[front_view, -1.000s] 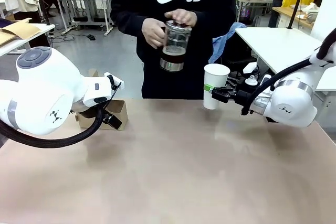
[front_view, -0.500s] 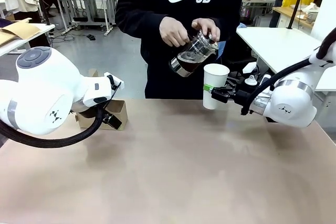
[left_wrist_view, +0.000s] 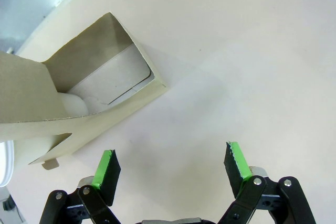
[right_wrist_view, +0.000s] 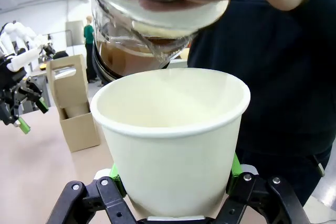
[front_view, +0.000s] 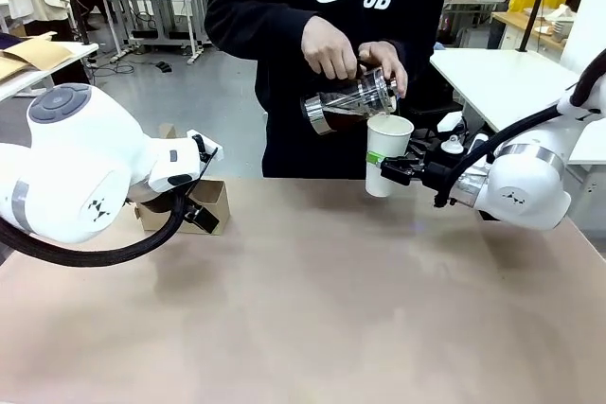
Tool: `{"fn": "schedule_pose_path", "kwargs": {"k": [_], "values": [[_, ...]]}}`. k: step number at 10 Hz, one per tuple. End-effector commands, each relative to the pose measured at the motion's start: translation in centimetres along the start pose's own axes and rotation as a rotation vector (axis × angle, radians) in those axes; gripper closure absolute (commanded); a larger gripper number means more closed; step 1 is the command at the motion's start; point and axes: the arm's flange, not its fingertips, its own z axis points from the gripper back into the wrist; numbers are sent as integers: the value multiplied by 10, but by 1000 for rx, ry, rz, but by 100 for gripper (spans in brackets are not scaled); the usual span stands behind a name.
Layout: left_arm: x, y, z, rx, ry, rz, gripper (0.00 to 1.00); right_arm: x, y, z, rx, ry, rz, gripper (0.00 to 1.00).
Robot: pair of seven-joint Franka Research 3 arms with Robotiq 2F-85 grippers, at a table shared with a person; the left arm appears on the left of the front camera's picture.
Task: Pour a drink into a cup and package it in a carrier.
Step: When a person places the Paper Cup Lid on the 600 ml Paper Cup , lift the 600 ml Paper Cup.
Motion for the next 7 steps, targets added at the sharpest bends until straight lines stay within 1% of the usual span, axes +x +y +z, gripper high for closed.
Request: {"fn": "schedule_pose_path", "kwargs": {"k": [1, 7], "values": [[0, 1, 1, -1, -2, 2, 0, 3, 3, 0, -2, 6, 3, 19], [0, 1, 1, -1, -2, 2, 0, 3, 3, 0, -2, 6, 3, 19]]}}
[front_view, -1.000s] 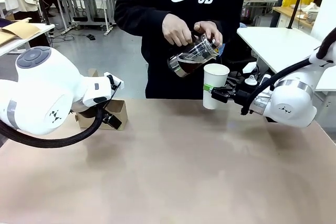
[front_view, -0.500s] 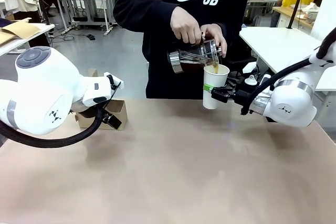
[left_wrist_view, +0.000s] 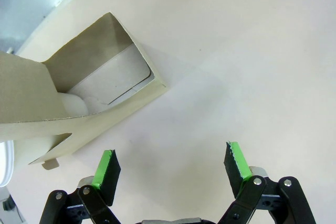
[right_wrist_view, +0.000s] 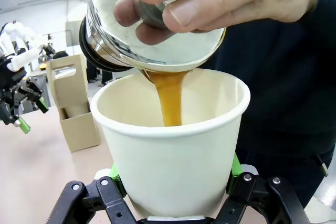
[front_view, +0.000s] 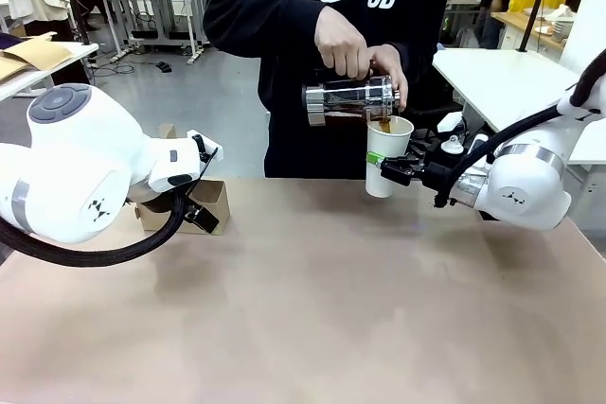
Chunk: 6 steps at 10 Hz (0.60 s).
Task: Pour a drink into a cup and package it in a carrier.
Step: When a person places the Paper Cup Lid on the 600 ml Paper Cup , lift the 600 ml Paper Cup.
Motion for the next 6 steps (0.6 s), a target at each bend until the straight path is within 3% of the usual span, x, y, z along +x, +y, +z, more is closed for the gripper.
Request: {"fn": "schedule_pose_path", "kwargs": {"k": [1, 6], "values": [[0, 1, 1, -1, -2, 2, 0, 4, 3, 0, -2, 5, 4, 19], [0, 1, 1, -1, -2, 2, 0, 4, 3, 0, -2, 5, 4, 19]]}}
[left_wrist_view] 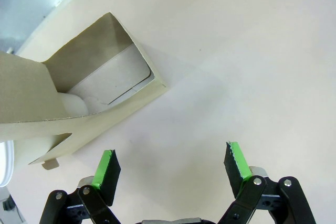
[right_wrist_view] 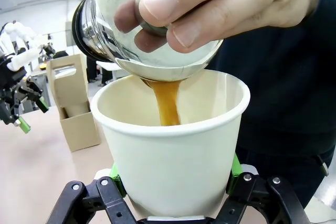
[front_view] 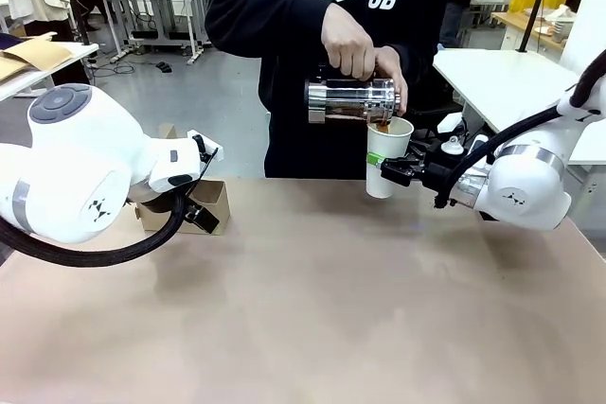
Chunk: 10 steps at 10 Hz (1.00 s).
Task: Pour a drink into a cup and package it in a carrier.
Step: When a person places the Paper Cup Lid on the 600 ml Paper Cup , lift the 600 ml Paper Cup.
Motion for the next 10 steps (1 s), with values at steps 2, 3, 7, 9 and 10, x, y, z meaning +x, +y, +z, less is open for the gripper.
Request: {"fn": "schedule_pose_path", "kwargs": {"k": [2, 3, 7, 9, 10], "values": [[0, 1, 1, -1, -2, 2, 0, 4, 3, 0, -2, 4, 5, 19], [0, 1, 1, -1, -2, 2, 0, 4, 3, 0, -2, 4, 5, 19], [0, 1, 1, -1, -2, 2, 0, 4, 3, 0, -2, 4, 5, 19], [0, 1, 1, -1, -2, 2, 0, 4, 3, 0, -2, 4, 5, 19], [0, 1, 1, -1, -2, 2, 0, 4, 3, 0, -2, 4, 5, 19]]}}
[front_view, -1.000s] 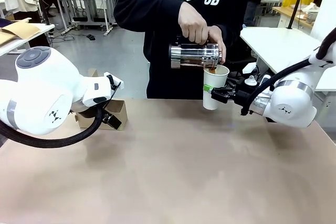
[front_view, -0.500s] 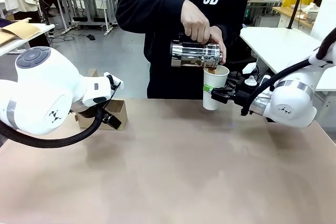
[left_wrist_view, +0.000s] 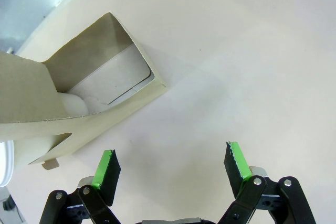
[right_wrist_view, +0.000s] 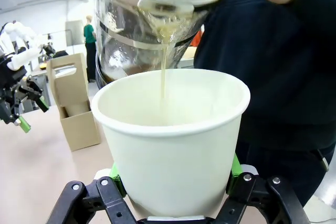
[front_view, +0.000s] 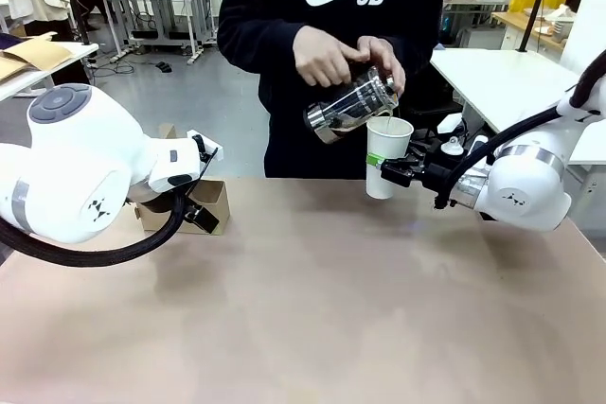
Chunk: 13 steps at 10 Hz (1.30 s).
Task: Pour a drink into a cup and package it in a carrier.
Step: When a person places the Paper Cup Lid on the 600 ml Paper Cup , lift the 600 ml Paper Cup.
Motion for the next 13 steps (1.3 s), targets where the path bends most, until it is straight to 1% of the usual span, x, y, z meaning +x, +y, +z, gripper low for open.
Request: {"fn": "schedule_pose_path", "kwargs": {"k": [1, 13], "values": [[0, 1, 1, -1, -2, 2, 0, 6, 2, -1, -1, 1, 7, 19], [0, 1, 1, -1, -2, 2, 0, 6, 2, -1, -1, 1, 7, 19]]}}
